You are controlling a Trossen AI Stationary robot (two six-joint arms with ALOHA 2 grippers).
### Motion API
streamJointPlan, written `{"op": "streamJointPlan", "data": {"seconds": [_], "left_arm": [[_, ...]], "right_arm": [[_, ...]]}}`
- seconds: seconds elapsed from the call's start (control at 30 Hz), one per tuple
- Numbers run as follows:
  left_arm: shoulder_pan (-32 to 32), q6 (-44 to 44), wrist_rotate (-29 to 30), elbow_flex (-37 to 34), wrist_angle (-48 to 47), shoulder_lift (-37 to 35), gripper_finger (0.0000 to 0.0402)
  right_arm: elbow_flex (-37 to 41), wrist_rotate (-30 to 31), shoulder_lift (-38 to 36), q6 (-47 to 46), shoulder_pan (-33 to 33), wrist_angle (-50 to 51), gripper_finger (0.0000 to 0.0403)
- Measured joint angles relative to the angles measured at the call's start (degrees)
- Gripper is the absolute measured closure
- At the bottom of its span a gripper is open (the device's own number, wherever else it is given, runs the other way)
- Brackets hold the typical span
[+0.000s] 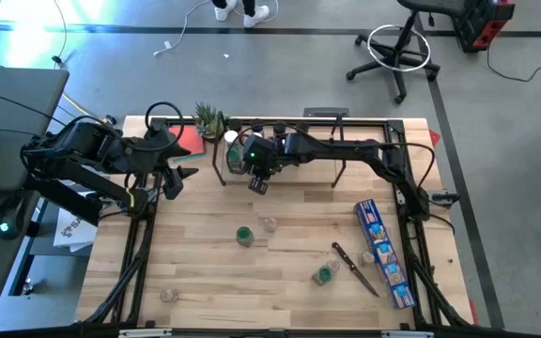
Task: Shelf spices
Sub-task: Put the green seasoning bottle on the shelf aligned with the white seasoning bottle
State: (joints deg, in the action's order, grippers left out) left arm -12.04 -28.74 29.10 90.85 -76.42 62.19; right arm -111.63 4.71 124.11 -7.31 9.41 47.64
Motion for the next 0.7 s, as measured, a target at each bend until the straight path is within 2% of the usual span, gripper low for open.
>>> {"op": "streamJointPlan", "data": {"seconds": [0.4,0.7], "left_arm": [[0.01,-0.30,0.01,0.00,0.00,0.00,0.0145],[0.00,-0.67,0.01,0.00,-0.02,0.00,0.0145]], "right_arm": [[-0.04,0.04,0.00,-1.70,0.04,0.11,0.0380],[-0.04,2.69,0.00,-1.84,0.04,0.24,0.0380]]}}
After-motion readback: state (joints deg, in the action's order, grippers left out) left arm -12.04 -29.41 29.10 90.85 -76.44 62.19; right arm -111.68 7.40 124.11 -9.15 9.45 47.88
